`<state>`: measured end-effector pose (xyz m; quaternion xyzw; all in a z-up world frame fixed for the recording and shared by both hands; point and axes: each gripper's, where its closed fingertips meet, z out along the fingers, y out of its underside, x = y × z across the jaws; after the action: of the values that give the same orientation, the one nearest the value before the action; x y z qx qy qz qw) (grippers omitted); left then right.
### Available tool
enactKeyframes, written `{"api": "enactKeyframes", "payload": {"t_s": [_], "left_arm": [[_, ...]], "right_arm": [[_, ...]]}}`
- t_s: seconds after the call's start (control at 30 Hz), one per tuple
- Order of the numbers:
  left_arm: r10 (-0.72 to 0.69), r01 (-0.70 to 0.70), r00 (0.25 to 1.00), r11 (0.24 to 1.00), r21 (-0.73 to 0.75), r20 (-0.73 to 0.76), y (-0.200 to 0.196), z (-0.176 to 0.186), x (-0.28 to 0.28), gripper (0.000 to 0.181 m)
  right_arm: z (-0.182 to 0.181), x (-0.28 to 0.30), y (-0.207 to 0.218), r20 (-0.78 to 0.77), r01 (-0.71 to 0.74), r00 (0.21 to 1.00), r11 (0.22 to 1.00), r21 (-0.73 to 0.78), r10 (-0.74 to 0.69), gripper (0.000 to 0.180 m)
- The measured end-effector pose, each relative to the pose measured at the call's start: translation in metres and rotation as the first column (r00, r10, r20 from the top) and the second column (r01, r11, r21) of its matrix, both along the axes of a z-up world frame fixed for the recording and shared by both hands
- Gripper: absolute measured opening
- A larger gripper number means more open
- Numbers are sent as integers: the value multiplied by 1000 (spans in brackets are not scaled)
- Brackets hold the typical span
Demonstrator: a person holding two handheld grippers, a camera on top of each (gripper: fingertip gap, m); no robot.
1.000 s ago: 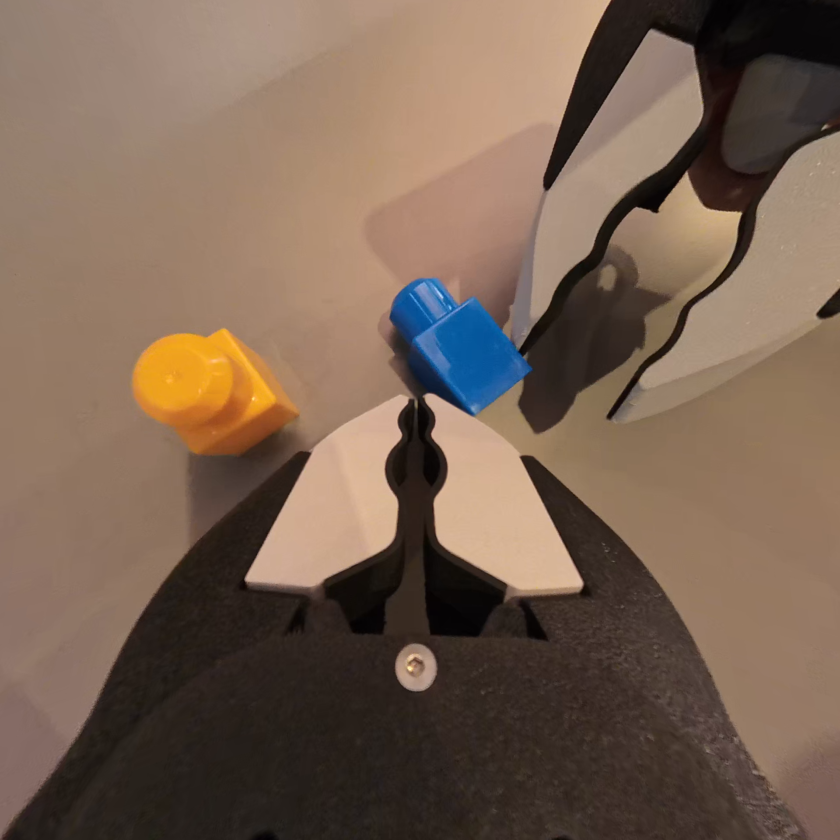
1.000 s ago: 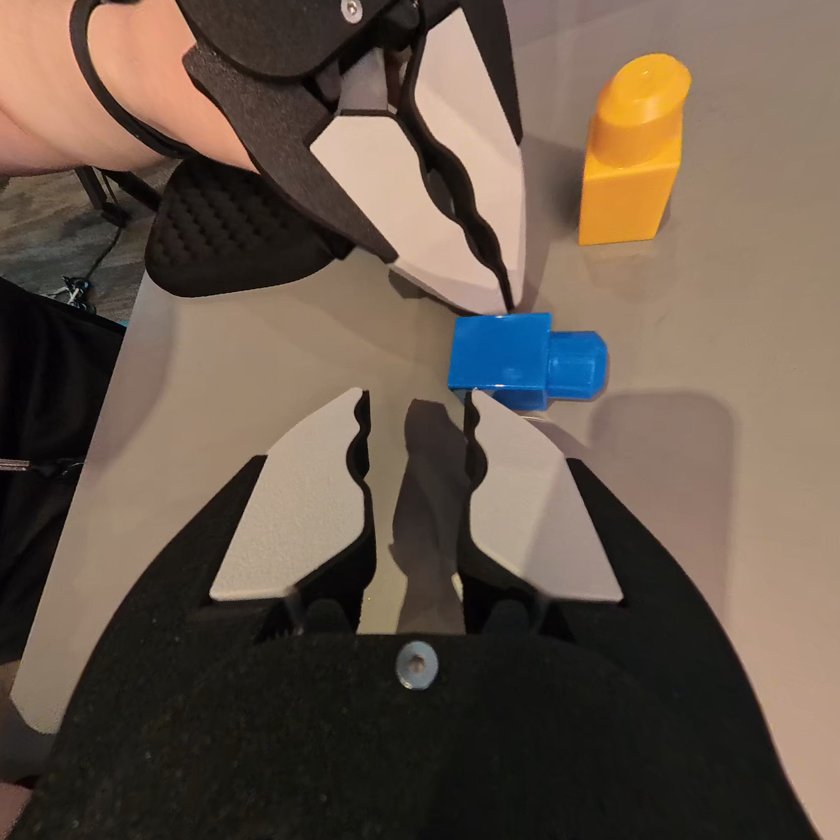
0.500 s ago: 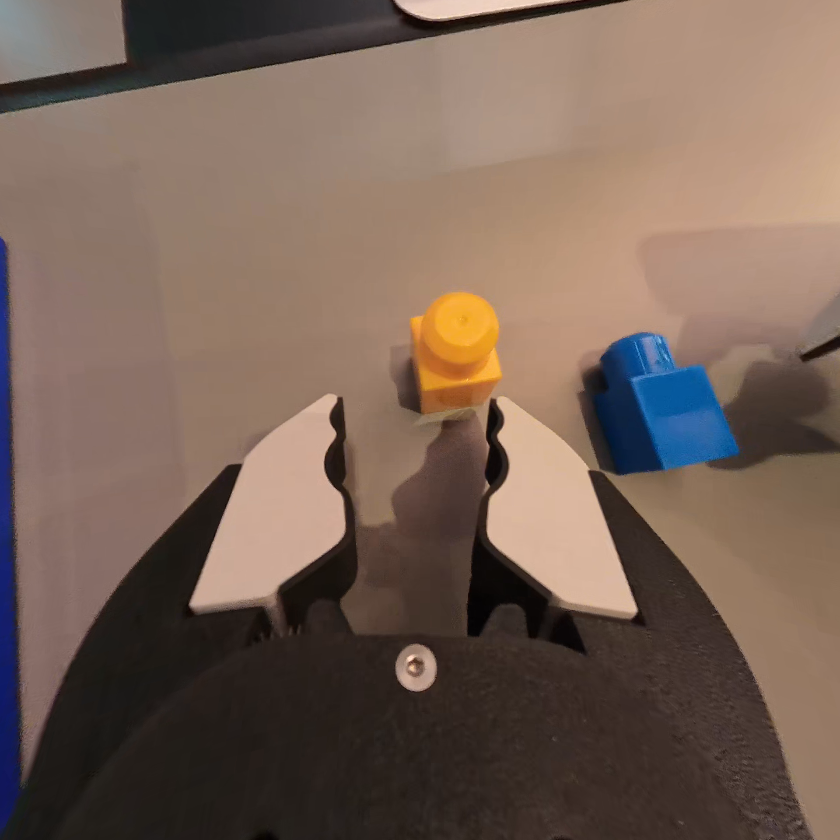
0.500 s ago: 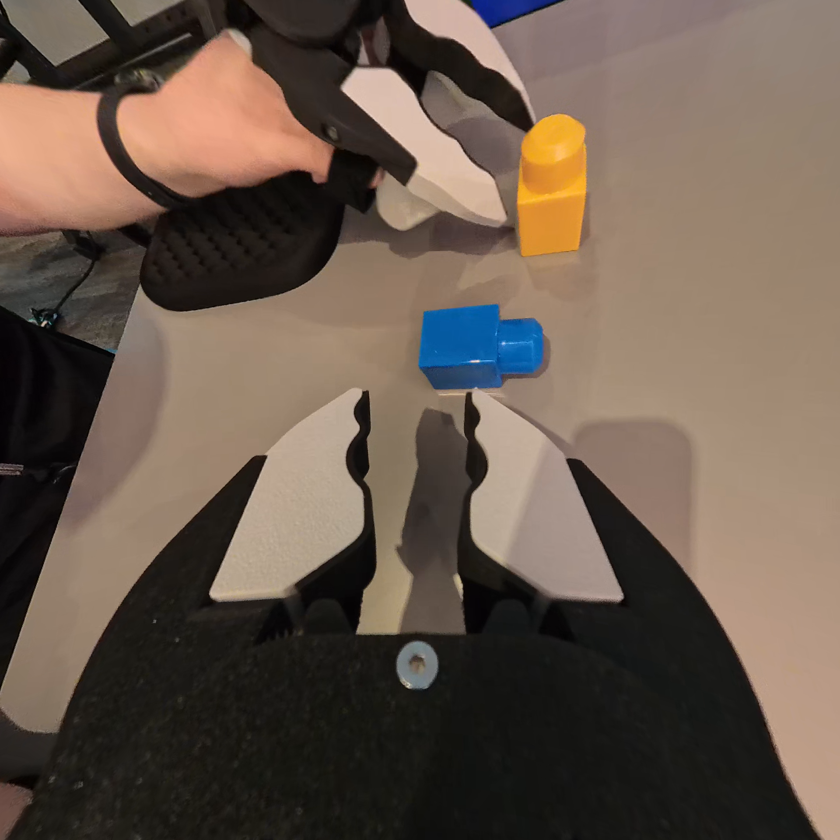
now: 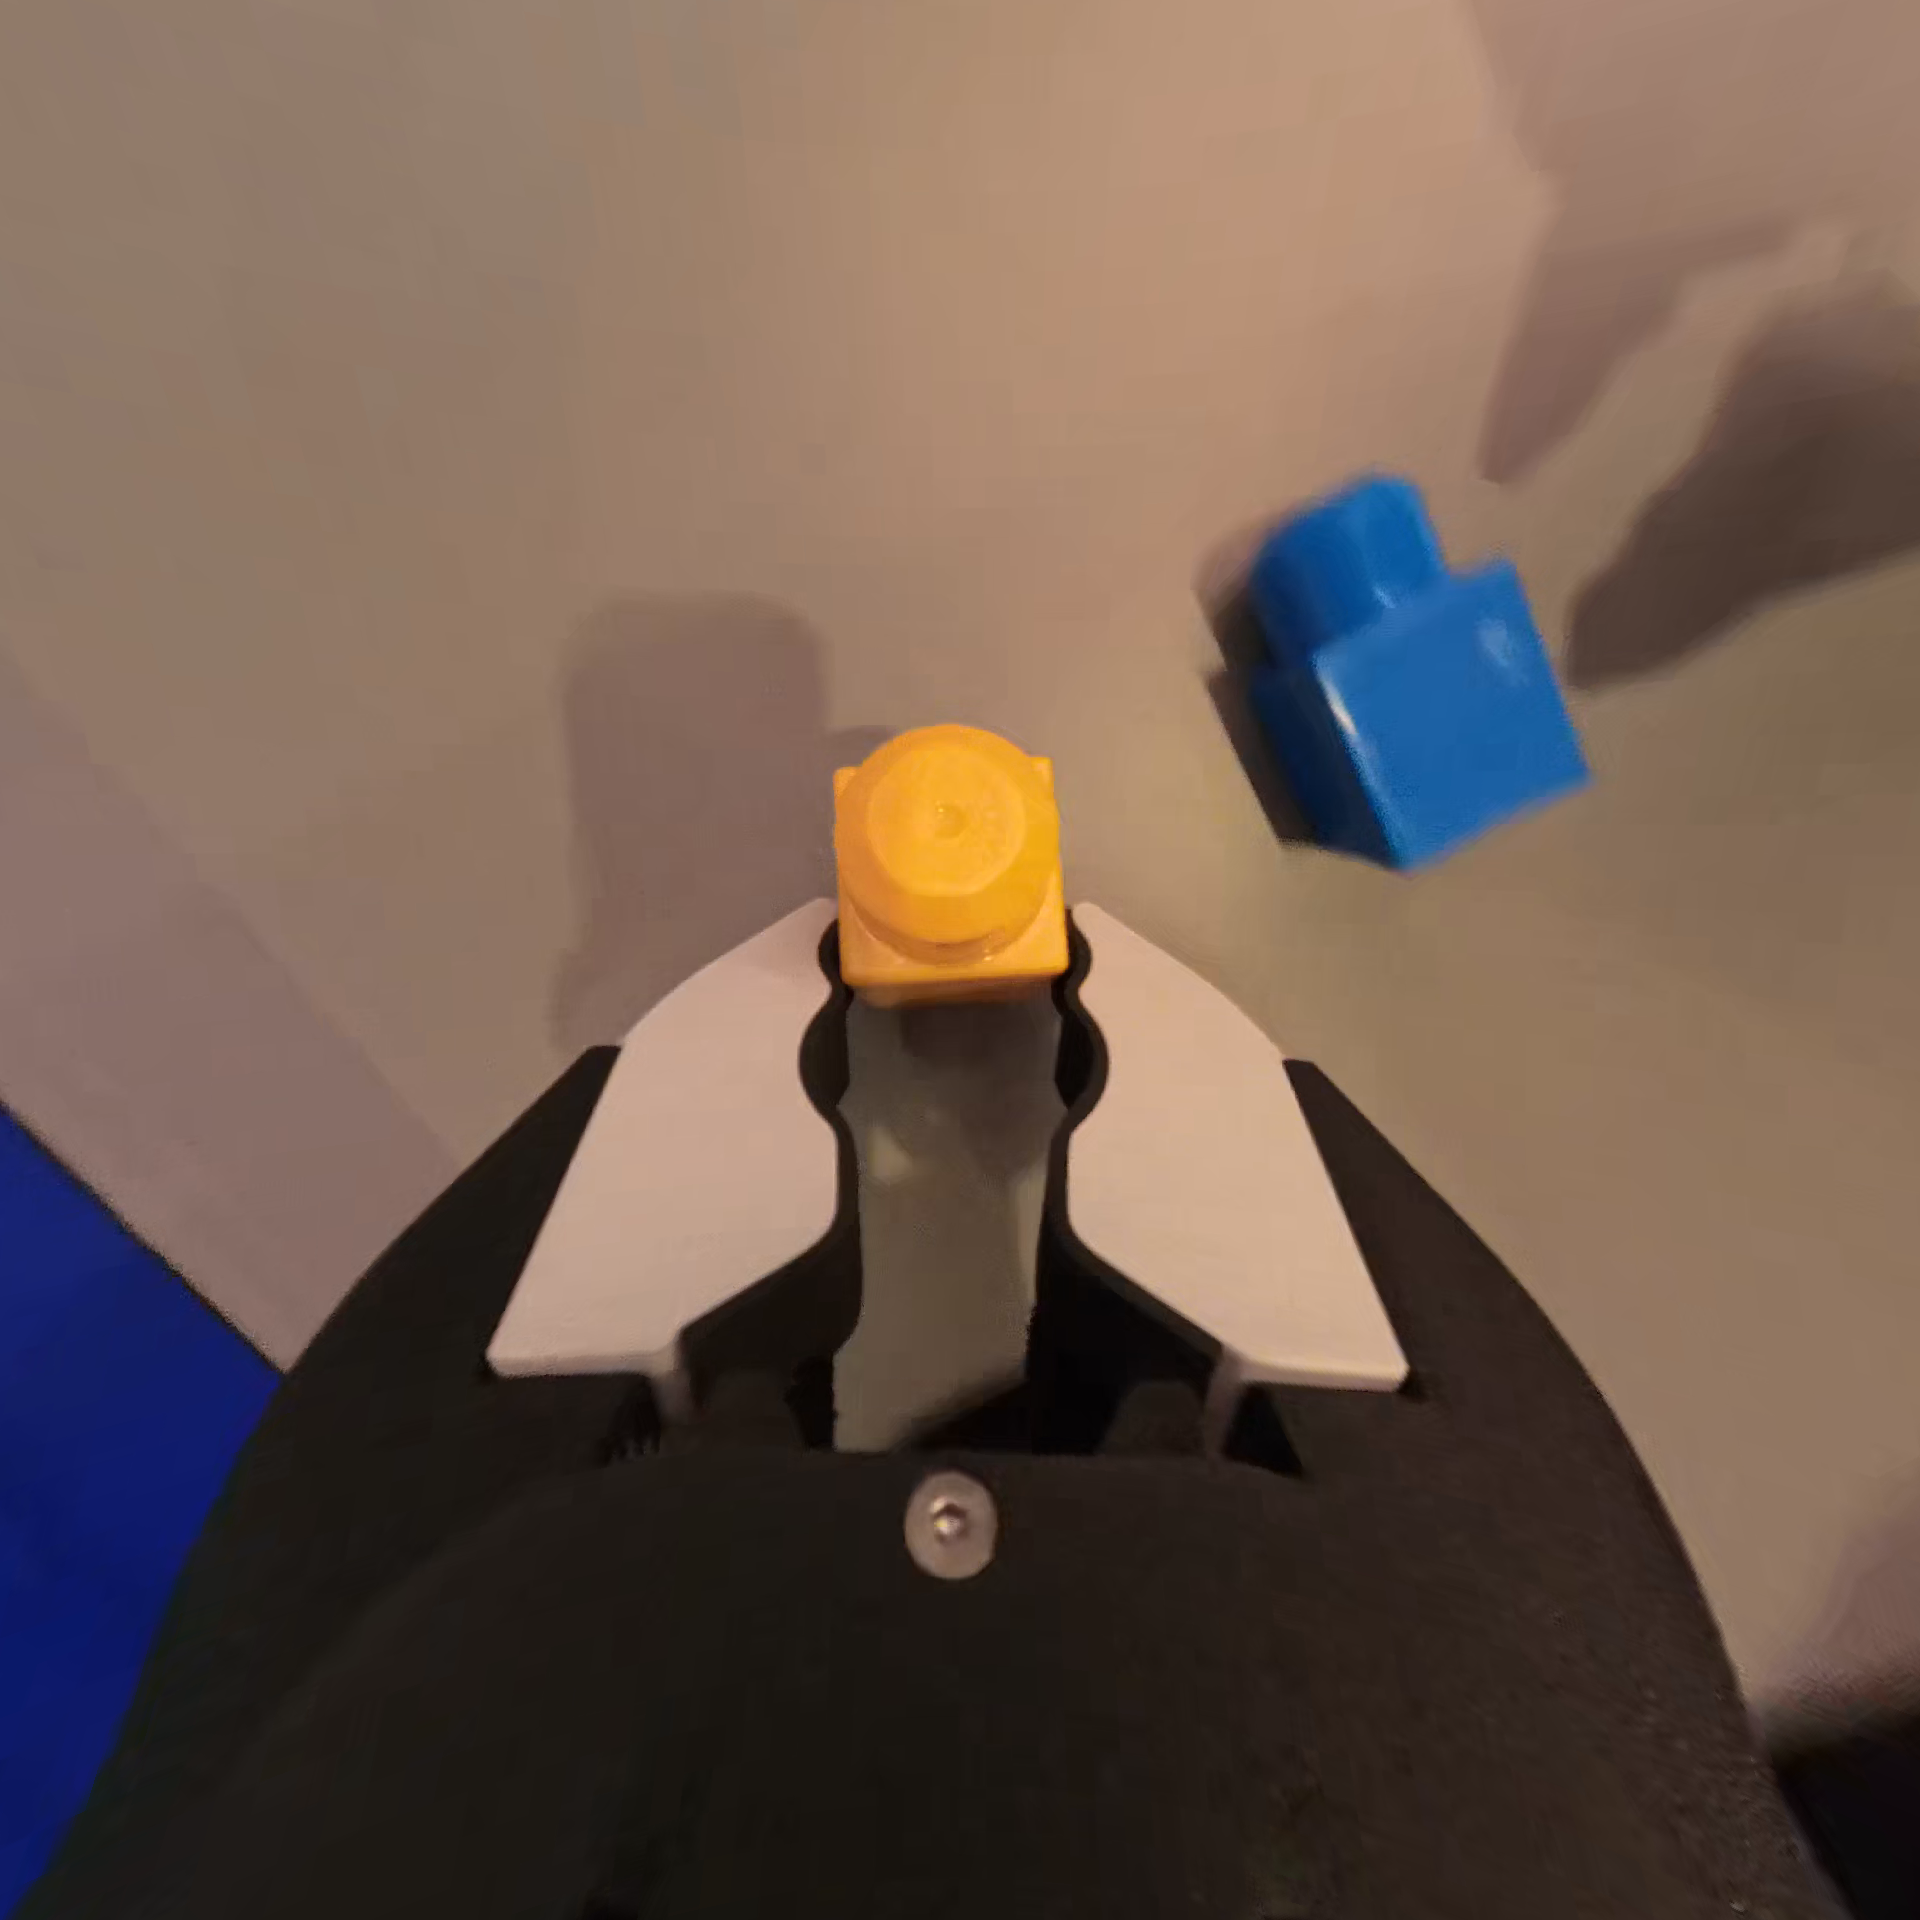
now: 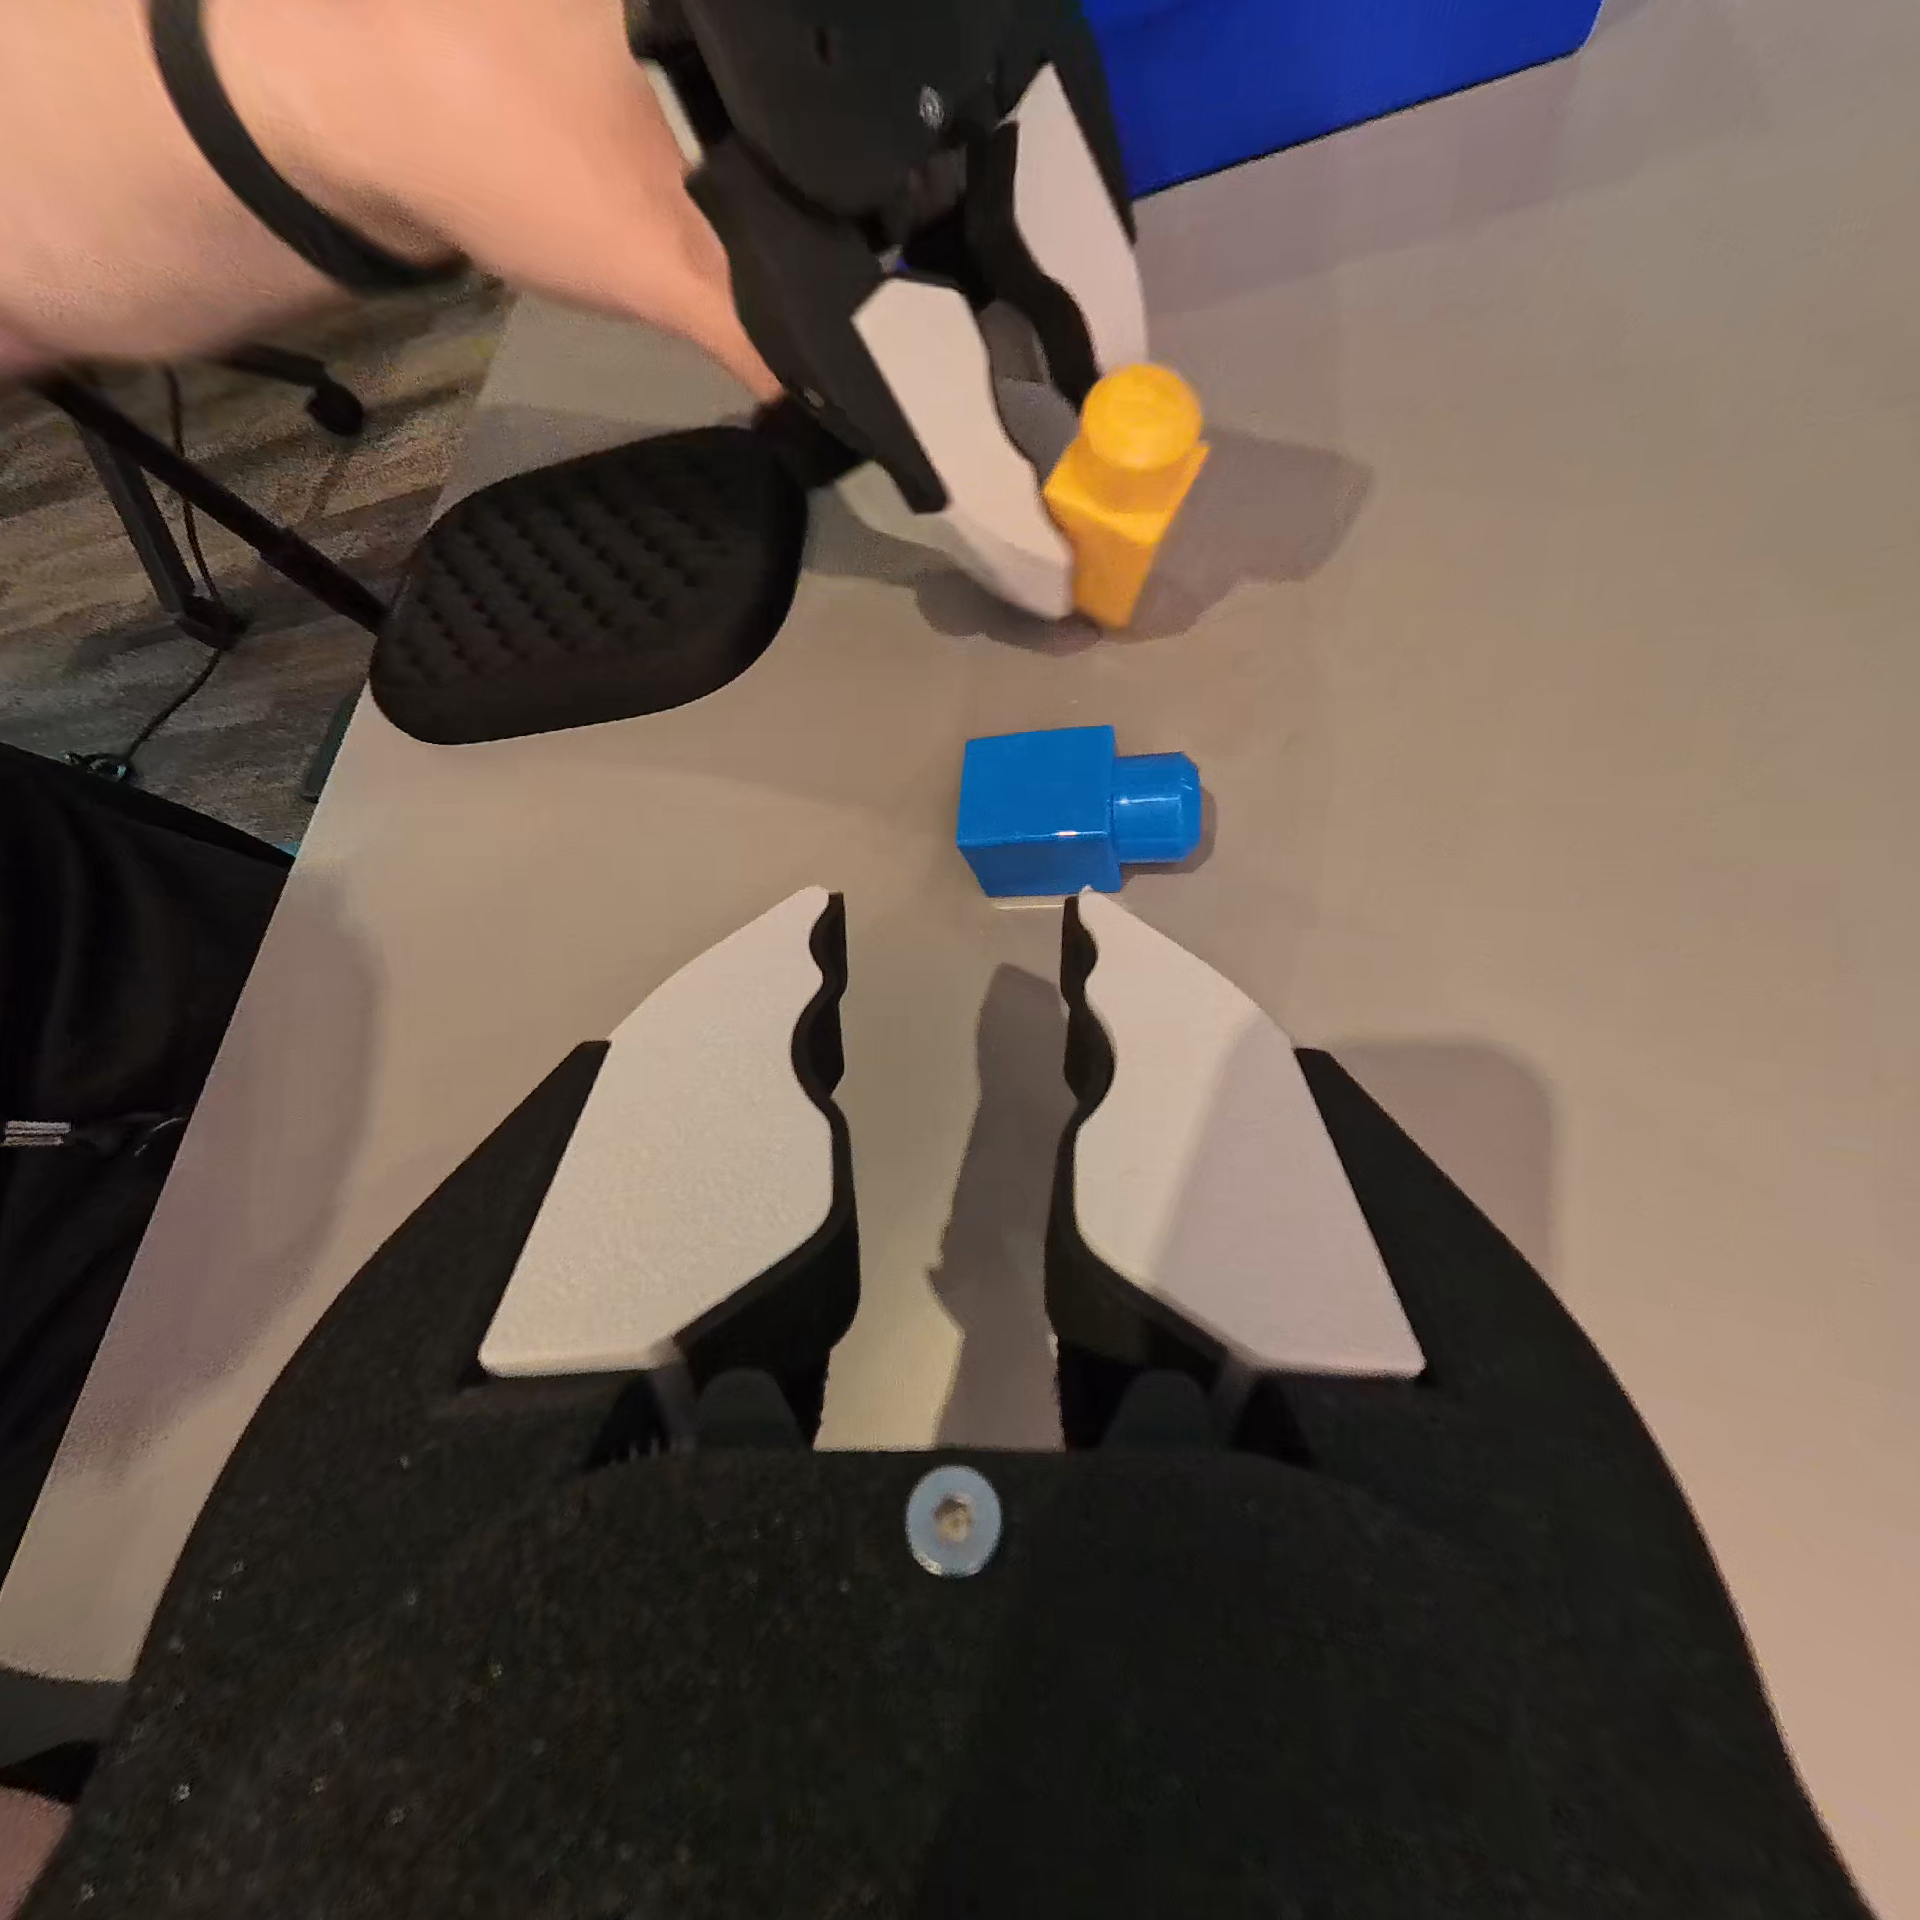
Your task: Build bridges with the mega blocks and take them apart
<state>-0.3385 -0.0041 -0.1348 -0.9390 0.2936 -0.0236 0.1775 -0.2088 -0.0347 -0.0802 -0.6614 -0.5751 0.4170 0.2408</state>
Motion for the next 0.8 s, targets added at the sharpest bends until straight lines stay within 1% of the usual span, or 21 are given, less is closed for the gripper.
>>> {"api": "enactKeyframes", "payload": {"t_s": [0.07,0.1,0.17,0.23,0.3,0.4,0.53,0.7,0.8], "left_arm": [[-29,33,999,969,-245,23,-28,5,8,37],[-17,29,999,943,-333,37,-37,8,11,37],[3,2,1000,900,-436,11,-45,11,13,37],[-27,-6,998,870,-492,-59,-47,8,8,37],[-23,-16,998,824,-566,-61,-51,4,12,37],[19,-30,1000,793,-609,-24,-47,-3,23,37],[-10,-22,999,796,-605,-49,-39,-9,23,37],[49,-24,999,770,-638,22,-39,-10,30,37],[98,7,987,772,-636,130,-40,1,37,37]], "right_arm": [[3,1,0,-15,-3,1000,1000,-5,2,39],[4,1,1,-19,-2,1000,1000,-8,1,39],[4,3,1,-19,-1,1000,1000,-11,1,39],[2,6,1,-12,2,1000,1000,-11,-2,39],[0,10,3,-5,11,1000,1000,-11,-11,39],[-1,13,3,-9,15,1000,1000,-23,-15,39],[1,15,4,-20,13,1000,999,-33,-14,39],[0,15,5,-21,12,1000,999,-41,-12,39],[-6,12,4,-5,7,1000,999,-53,-7,39]]}}
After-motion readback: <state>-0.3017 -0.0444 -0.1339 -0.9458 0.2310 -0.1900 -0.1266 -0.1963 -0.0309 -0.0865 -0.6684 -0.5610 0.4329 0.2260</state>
